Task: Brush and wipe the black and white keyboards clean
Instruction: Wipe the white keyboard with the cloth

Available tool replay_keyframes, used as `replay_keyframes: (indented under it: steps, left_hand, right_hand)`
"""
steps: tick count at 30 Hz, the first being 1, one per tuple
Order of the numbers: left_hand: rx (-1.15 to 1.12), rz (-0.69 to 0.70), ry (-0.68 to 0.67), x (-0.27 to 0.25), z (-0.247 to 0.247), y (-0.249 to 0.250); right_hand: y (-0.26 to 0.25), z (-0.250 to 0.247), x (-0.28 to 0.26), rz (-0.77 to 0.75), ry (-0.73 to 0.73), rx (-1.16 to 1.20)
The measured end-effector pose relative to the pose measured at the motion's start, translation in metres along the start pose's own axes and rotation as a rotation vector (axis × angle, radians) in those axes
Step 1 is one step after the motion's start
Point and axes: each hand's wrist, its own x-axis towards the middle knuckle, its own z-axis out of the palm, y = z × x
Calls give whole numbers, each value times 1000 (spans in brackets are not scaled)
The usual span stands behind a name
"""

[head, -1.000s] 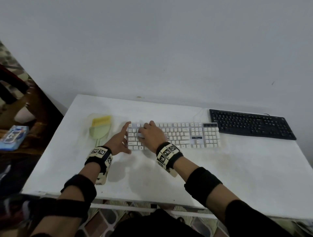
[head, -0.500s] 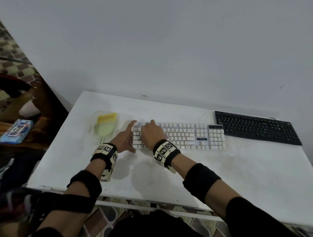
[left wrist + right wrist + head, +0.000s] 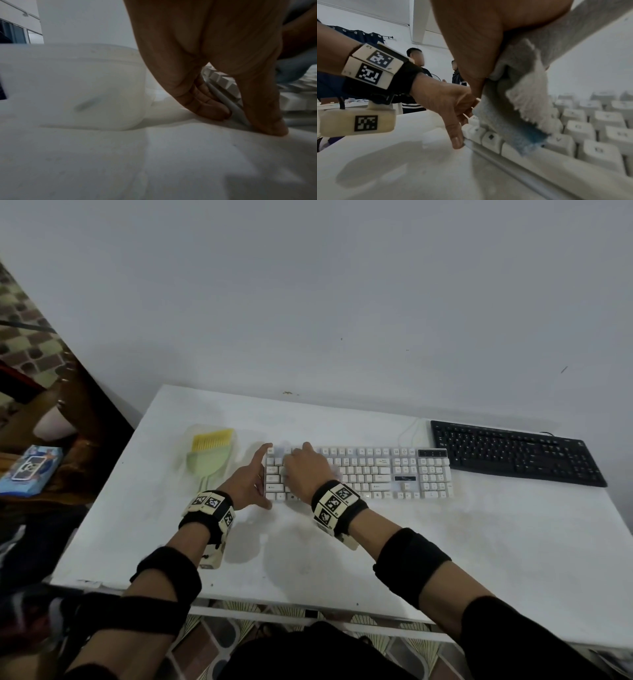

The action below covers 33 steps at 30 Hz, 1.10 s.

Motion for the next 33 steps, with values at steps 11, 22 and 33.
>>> replay_keyframes:
  steps: [11, 22, 33]
  left_hand:
    - [-4, -7, -8, 1, 0, -1]
    - [2, -16, 8, 2, 2, -1]
    - [-10, -30, 11, 3, 2, -1]
  right_hand:
    - [55, 10, -27, 166, 1, 53]
    - [50, 8, -28, 147, -8, 69]
    - [56, 1, -31, 75, -17, -34]
